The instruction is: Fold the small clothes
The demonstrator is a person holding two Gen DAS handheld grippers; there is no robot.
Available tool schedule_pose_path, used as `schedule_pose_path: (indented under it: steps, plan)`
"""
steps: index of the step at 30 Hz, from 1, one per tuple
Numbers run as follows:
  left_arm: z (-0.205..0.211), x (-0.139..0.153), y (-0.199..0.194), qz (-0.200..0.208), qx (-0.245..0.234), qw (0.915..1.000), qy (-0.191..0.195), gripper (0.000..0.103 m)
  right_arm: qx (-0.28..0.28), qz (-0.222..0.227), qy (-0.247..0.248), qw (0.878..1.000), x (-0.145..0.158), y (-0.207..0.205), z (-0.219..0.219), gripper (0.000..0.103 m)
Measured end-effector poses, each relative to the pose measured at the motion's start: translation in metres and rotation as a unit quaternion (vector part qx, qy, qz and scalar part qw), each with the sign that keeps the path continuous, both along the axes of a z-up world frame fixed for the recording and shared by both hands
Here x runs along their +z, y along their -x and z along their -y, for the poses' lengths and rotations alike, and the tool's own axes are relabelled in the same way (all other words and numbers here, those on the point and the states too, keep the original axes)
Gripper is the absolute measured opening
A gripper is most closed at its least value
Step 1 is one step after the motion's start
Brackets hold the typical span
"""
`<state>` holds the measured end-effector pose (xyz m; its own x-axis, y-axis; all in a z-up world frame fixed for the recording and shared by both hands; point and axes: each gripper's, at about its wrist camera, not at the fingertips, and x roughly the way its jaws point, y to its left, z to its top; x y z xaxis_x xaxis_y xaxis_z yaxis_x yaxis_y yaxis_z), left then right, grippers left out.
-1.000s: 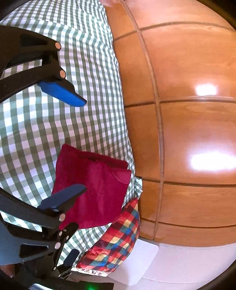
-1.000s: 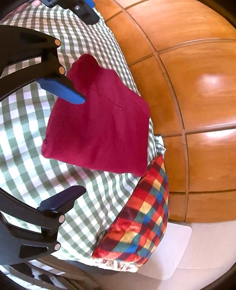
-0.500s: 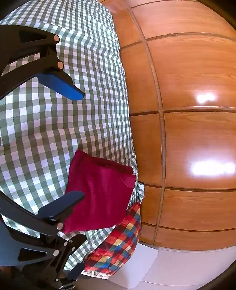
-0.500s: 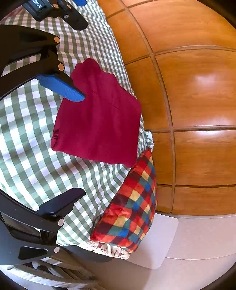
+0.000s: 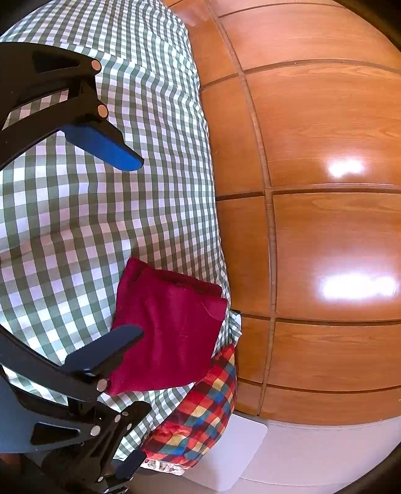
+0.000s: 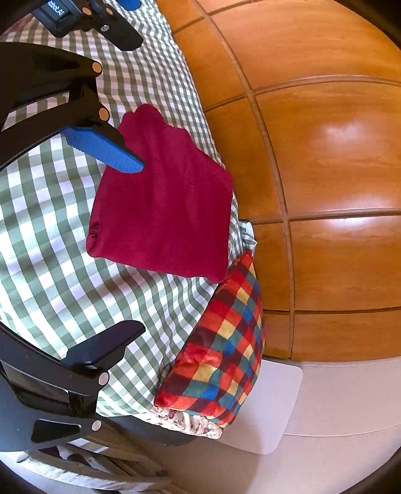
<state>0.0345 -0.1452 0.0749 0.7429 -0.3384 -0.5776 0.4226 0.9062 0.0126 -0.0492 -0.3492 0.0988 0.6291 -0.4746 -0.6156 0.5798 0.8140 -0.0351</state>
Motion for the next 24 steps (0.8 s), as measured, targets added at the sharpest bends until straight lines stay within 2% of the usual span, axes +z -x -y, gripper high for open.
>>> schedule_pose_path:
  steps: [24]
  plan:
    - [-0.006,0.016,0.006,0.022,0.007,0.9997,0.007,0.100,0.007,0.005,0.004,1.000,0.002,-0.003,-0.008,0.095]
